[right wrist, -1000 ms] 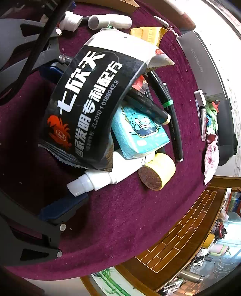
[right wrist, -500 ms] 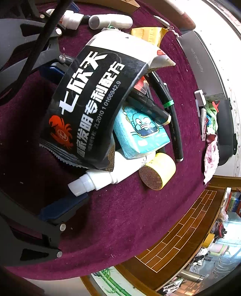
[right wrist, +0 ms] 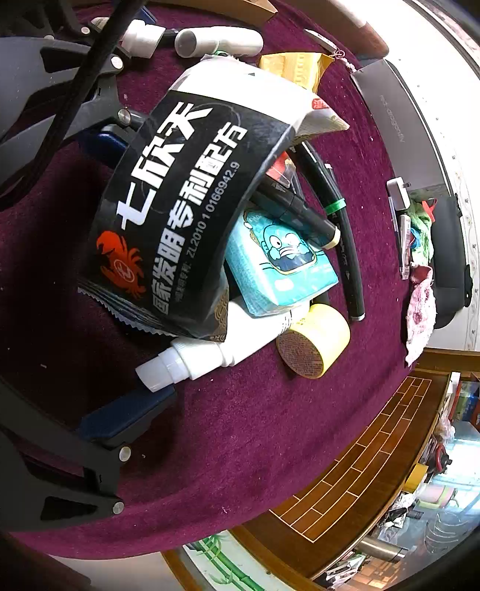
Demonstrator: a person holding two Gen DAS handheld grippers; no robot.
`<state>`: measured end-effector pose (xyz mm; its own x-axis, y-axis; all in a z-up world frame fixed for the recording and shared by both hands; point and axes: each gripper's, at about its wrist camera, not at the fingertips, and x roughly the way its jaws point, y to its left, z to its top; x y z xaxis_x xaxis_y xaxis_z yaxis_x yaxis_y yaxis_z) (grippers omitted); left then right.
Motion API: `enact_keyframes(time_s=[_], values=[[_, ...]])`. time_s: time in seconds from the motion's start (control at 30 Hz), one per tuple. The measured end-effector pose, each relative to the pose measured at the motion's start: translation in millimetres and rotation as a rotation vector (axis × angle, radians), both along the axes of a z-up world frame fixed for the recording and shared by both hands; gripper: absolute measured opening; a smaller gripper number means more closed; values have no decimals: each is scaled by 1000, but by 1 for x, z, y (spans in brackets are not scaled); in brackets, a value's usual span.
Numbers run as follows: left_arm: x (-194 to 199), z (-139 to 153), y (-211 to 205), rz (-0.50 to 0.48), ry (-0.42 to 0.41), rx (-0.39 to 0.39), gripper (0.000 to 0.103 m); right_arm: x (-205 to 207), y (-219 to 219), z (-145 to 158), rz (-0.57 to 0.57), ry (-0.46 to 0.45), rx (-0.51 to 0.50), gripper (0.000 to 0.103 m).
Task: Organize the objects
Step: 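Grasp the white pill bottle with red label using the left tool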
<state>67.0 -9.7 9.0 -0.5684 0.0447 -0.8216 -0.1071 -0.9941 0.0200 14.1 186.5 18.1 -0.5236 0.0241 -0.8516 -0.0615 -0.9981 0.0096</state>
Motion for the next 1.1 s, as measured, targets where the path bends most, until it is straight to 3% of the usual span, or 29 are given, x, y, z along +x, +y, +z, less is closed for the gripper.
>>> enact_keyframes(time_s=[0.07, 0.2, 0.23, 0.37, 0.43, 0.5, 0.57, 0.67, 0.73, 0.77, 0.83, 0.9, 0.97, 1.1], values=[[0, 0, 0, -4, 0, 6, 65, 0, 0, 0, 0, 0, -1, 103], [-6, -6, 10, -79, -33, 30, 102, -1, 1, 0, -3, 0, 1, 103], [-7, -7, 16, -83, -37, -1, 102, -1, 2, 0, -5, 0, 2, 103], [-6, -5, 12, -75, -34, 40, 101, -4, 2, 0, -1, -5, 7, 103], [-3, -1, -3, -77, -30, 138, 99, -4, 4, 2, 15, -21, -6, 102], [1, 4, -26, -75, -43, 290, 99, 7, 14, 11, -14, -10, -37, 96], [-1, 5, -35, -92, -49, 357, 99, 24, 22, 27, -33, 42, -78, 96], [-1, 6, -37, -105, -49, 368, 97, 58, 26, 60, -51, 195, -70, 97], [-2, 7, -29, -113, -45, 338, 94, 75, 25, 72, -58, 281, -64, 103], [-1, 7, -23, -115, -45, 318, 87, 78, 23, 73, -41, 292, -83, 103], [-2, 7, -12, -117, -37, 245, 69, 69, 21, 67, -9, 224, -111, 103], [3, 8, -7, -134, -33, 198, 44, 64, 25, 62, -19, 193, -146, 103], [4, 8, -1, -143, -35, 169, 33, 65, 33, 60, -37, 185, -169, 103], [-4, 6, 9, -166, -42, 94, 32, 71, 44, 61, -64, 179, -203, 103]])
